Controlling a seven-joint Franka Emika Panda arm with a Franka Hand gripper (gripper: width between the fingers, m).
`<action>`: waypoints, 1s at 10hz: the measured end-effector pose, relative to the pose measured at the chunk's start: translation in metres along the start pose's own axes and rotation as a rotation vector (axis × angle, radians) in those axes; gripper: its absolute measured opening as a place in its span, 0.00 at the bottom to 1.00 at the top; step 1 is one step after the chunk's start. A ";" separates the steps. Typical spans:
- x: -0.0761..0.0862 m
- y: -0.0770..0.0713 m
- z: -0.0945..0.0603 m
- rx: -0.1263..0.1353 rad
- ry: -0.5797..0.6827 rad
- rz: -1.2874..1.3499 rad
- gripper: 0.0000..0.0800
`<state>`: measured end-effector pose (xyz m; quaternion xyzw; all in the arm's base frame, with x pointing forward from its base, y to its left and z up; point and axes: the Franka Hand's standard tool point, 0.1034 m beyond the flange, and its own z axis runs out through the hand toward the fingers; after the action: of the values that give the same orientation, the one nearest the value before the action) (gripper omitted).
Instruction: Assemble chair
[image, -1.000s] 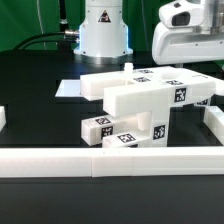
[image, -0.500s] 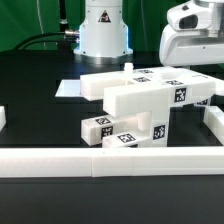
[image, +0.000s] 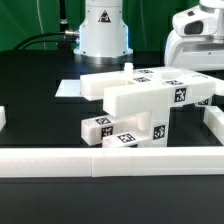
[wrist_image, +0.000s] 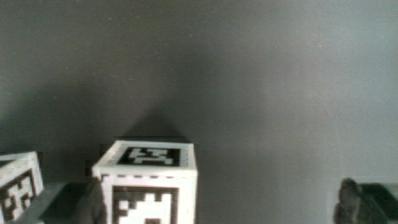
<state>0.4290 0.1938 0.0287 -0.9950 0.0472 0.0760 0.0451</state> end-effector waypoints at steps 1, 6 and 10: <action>0.000 0.000 0.000 0.000 0.001 0.000 0.81; 0.002 0.003 -0.011 0.008 0.009 0.003 0.81; 0.004 0.011 -0.002 0.003 0.016 0.018 0.81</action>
Offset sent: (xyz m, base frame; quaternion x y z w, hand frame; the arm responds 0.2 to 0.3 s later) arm -0.0027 -0.0068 0.0047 0.0044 -0.0114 -0.0163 0.9998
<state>0.4318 0.1819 0.0296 -0.9950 0.0564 0.0686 0.0454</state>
